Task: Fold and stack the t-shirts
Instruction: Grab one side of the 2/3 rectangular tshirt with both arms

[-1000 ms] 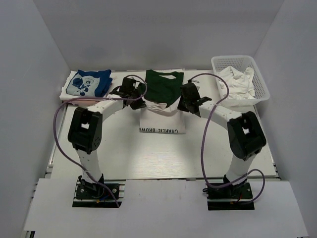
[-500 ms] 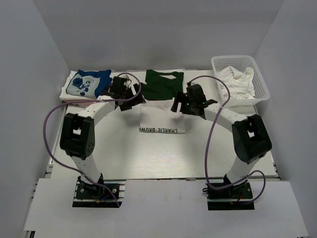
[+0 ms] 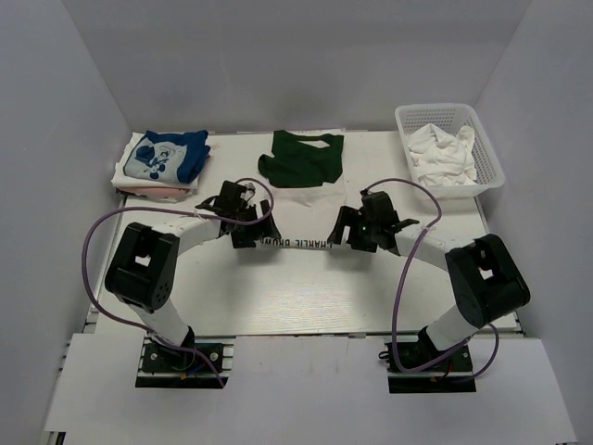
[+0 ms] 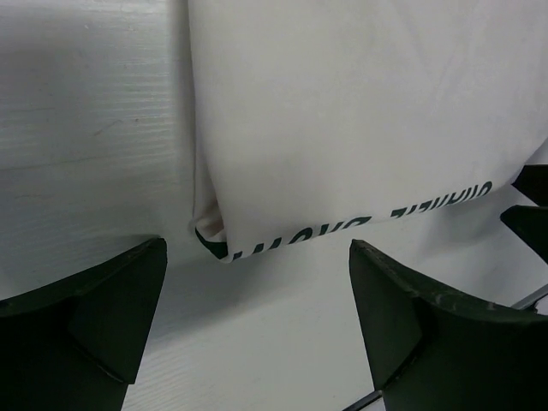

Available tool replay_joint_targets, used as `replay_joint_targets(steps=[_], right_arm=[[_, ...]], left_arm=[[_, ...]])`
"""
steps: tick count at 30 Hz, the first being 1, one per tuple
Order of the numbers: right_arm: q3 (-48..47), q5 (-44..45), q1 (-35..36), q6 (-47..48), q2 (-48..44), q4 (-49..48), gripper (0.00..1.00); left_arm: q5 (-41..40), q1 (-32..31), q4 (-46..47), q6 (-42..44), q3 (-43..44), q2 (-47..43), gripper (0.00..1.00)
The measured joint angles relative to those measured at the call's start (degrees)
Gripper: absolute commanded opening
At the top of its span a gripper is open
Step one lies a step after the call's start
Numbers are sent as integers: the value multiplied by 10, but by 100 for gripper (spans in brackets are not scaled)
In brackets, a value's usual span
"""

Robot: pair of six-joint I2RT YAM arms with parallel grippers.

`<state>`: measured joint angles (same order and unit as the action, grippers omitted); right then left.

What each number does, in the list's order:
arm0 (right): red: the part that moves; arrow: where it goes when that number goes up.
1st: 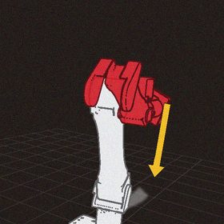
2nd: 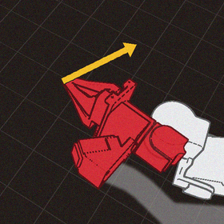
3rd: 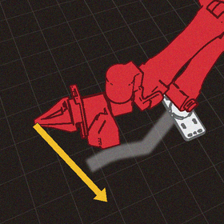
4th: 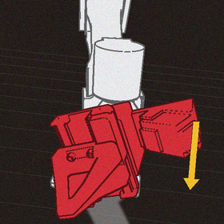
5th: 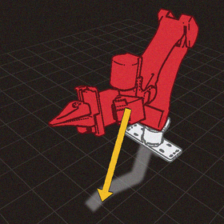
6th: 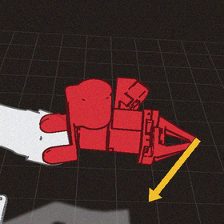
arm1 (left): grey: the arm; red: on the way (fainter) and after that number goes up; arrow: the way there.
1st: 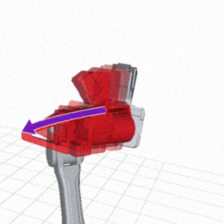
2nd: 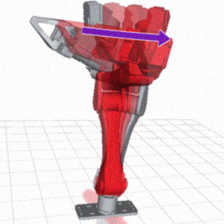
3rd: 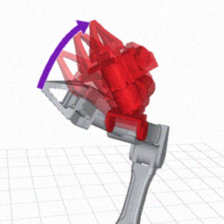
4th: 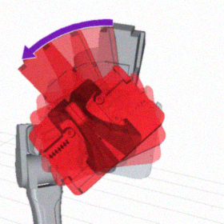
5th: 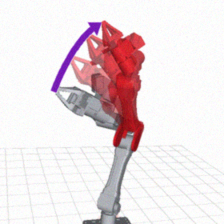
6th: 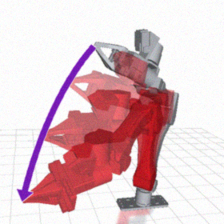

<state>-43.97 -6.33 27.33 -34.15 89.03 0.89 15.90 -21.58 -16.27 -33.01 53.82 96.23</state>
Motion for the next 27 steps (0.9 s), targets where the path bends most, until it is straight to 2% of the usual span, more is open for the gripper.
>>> replay_joint_targets(steps=[2,5,6,8,9,10,11,13,14,18,21,27], right_arm=[[6,-14,0,-6,4,-12,82],[14,-33,0,-17,12,-31,70],[15,-38,0,-19,15,-36,61],[18,-41,0,-23,21,-40,47],[19,-44,0,-25,23,-41,35],[20,-43,-1,-27,24,-42,29],[23,-44,-1,-28,24,-42,23],[29,-39,0,-30,24,-40,4],[31,-36,0,-31,24,-40,0],[40,-18,0,-34,9,-37,0],[57,-13,1,-30,-41,-17,0],[98,-10,30,-32,-243,88,0]], left_arm=[[0,-4,2,-3,-2,1,83],[-2,-11,7,-9,-7,10,61],[-2,-12,11,-10,-7,16,55],[0,-14,18,-15,-3,26,38],[0,-14,20,-16,-2,31,29],[0,-14,21,-16,-2,36,8],[0,-14,24,-14,-1,41,0],[5,-16,27,-19,3,46,0],[6,-16,28,-19,4,47,0],[5,-19,25,-16,3,44,0],[-4,-31,9,-13,-12,18,0],[12,-87,-63,-25,-73,-149,0]])
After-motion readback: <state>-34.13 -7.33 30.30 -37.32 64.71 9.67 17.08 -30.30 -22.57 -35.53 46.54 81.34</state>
